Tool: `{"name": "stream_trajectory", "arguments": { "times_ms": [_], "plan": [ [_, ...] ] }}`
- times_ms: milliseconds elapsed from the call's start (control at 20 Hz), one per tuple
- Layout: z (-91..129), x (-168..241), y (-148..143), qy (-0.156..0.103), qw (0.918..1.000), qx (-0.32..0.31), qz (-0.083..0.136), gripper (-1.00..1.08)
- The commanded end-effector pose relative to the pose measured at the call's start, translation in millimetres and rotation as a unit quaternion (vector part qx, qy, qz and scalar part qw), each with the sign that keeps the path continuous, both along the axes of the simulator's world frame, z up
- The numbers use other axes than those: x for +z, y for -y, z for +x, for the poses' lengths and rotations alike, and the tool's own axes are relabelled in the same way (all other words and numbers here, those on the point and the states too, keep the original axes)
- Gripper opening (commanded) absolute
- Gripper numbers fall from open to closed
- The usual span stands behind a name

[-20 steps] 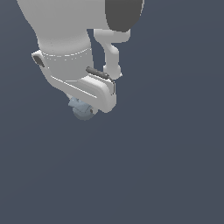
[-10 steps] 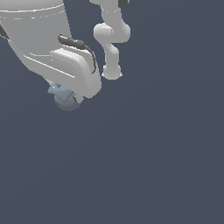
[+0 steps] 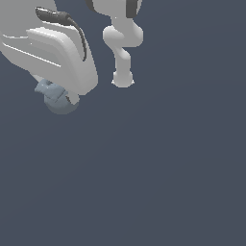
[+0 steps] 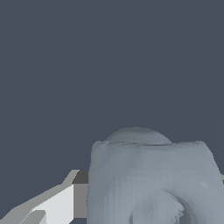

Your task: Pick up the object and move it to a goal position.

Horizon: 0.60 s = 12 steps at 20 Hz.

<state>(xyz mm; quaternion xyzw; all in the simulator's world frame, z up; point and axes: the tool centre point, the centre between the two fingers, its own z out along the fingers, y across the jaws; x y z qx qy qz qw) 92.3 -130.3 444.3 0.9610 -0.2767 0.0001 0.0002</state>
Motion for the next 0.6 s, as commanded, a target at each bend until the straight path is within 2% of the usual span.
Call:
{"name": "stream_trajectory", "arguments": {
  "times_ms": [0, 550],
  "plan": [
    [0.9, 5.3, 2.8, 0.000, 1.0000, 0.000, 0.000, -1.00],
    [2.9, 14.6, 8.0, 0.000, 1.0000, 0.000, 0.000, -1.00]
  ]
}}
